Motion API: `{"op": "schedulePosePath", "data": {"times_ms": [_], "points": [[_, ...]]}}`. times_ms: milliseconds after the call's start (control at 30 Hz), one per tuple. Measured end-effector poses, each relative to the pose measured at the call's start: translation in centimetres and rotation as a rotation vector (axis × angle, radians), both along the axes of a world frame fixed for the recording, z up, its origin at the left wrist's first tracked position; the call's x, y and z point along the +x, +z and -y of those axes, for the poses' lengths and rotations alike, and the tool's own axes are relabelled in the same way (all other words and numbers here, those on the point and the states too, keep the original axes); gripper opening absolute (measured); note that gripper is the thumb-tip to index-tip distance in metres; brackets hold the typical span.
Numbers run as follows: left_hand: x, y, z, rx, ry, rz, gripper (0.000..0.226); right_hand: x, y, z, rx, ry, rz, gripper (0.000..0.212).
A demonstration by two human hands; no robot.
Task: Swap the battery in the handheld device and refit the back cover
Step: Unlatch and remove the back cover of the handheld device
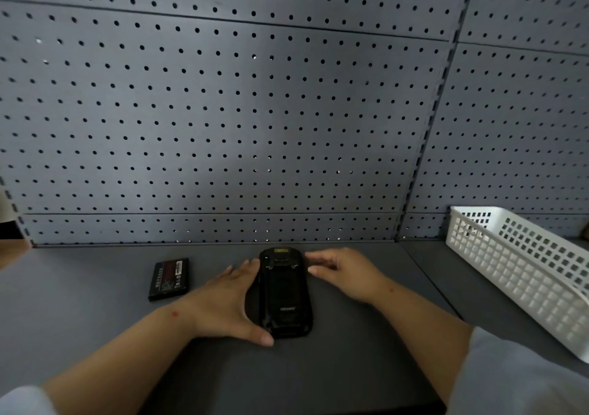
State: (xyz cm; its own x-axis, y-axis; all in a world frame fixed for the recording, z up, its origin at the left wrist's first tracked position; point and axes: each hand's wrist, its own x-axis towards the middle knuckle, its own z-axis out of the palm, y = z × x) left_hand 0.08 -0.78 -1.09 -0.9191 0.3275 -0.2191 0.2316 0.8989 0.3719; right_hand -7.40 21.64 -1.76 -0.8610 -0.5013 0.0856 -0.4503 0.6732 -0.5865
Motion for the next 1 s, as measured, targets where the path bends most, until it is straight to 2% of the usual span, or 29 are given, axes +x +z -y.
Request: {"op": "schedulePosePath", "data": {"times_ms": [267,600,800,1000], "points": [[-0.5,-0.9,0.3,-0.024,0.012,-0.097,0.152,-1.9,1.0,1.3,0.249,0.064,-0.100,0.042],[-0.8,-1.4,0.4,-0.033,0.010,-0.122,0.147,-3.0,1.7,1.9,0.579,0.232,-0.364,0.039],[-0.7,-1.5,0.4,-0.029,-0.001,-0.134,0.147,-3.0,1.6,2.3,0.658,0.271,-0.465,0.038],[-0.8,-1.6,0.4,-0.033,-0.002,-0.128,0.146,-3.2,1.8,2.5,0.670,0.293,-0.464,0.037]]}}
